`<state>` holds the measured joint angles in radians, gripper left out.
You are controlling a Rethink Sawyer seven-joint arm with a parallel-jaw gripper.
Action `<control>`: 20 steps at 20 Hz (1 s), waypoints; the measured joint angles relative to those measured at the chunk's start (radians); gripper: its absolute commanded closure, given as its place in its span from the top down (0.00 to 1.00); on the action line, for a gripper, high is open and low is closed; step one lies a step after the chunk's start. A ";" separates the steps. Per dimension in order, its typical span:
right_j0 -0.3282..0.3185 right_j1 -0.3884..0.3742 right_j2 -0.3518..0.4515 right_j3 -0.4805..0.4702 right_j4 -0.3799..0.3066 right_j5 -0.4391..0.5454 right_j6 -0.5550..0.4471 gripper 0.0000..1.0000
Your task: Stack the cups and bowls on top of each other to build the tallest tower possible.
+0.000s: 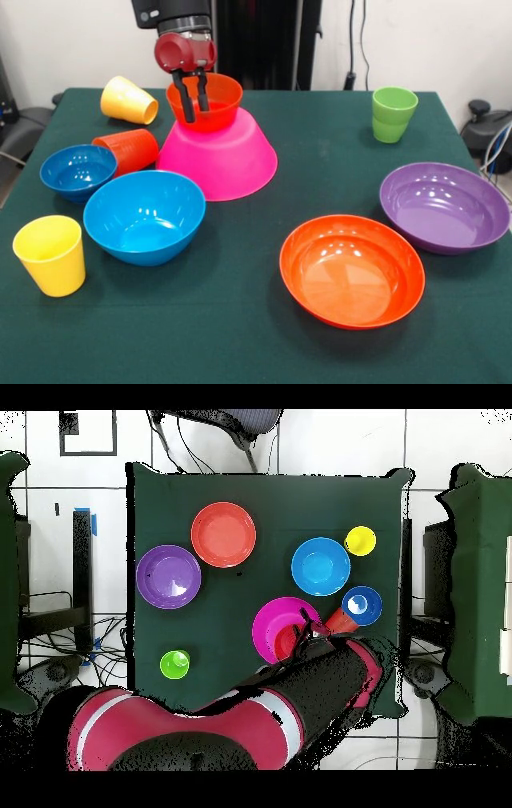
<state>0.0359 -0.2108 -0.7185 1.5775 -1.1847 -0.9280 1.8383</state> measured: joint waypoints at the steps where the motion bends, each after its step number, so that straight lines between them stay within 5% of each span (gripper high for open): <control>1: 0.000 0.000 0.000 0.000 0.000 0.000 0.000 1.00; 10: 0.010 0.009 0.000 0.000 -0.006 0.000 0.000 1.00; 20: 0.120 0.068 -0.008 0.000 -0.163 0.000 0.000 1.00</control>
<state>0.1557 -0.1426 -0.7261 1.5772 -1.3478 -0.9282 1.8383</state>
